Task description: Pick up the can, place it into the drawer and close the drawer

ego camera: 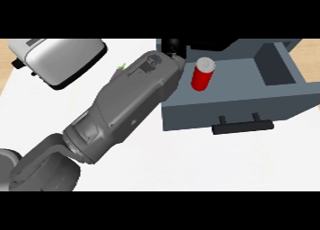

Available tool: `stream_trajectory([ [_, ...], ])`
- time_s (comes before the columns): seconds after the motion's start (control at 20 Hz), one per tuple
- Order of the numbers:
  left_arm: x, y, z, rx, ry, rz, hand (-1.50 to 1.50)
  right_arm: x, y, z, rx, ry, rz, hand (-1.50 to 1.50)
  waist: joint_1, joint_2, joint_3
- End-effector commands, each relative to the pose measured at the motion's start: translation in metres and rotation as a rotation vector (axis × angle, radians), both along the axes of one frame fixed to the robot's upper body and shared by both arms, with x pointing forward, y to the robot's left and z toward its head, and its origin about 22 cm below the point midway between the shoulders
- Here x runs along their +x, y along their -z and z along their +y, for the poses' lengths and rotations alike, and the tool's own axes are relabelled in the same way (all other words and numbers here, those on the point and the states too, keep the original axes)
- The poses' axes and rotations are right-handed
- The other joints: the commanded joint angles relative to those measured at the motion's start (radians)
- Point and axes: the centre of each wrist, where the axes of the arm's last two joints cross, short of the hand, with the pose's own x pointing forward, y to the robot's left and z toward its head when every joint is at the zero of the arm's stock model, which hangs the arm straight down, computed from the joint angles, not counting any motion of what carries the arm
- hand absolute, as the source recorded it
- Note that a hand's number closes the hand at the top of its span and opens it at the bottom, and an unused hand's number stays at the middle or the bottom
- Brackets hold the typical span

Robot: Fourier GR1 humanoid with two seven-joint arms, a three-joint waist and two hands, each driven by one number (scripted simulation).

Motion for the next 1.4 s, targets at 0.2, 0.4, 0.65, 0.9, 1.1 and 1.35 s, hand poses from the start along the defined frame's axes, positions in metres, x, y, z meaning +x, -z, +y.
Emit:
stream_trajectory([
  [0.2, 0.005, 0.003, 0.004, 0.004, -0.032, -0.01, -1.5, -0.003, 0.002, 0.0, -0.015, 0.005, 0.019, -1.5, -0.005, 0.003, 0.0],
  [0.4, -0.003, -0.01, -0.01, -0.019, -0.042, -0.016, -1.5, 0.004, -0.01, 0.003, -0.023, -0.005, -0.039, -1.5, -0.008, 0.0, 0.0],
  [0.65, -0.001, -0.004, -0.004, -0.059, -0.015, -0.057, -1.5, -0.004, -0.038, 0.012, -0.327, 0.013, -0.142, -1.5, 0.001, 0.003, -0.001],
  [0.9, -0.005, -0.002, -0.006, -0.066, 0.014, -0.093, -1.5, 0.015, -0.042, 0.028, -0.41, -0.037, -0.226, -1.5, 0.033, 0.001, -0.001],
  [1.1, -0.001, 0.002, -0.002, -0.075, -0.013, -0.107, -1.5, 0.022, -0.045, 0.03, -0.535, -0.041, -0.238, -1.5, 0.041, 0.001, -0.001],
  [1.35, -0.005, -0.016, -0.012, -0.089, -0.023, -0.112, -1.5, 0.057, -0.048, 0.052, -0.63, -0.05, -0.23, -1.5, 0.062, 0.001, -0.001],
])
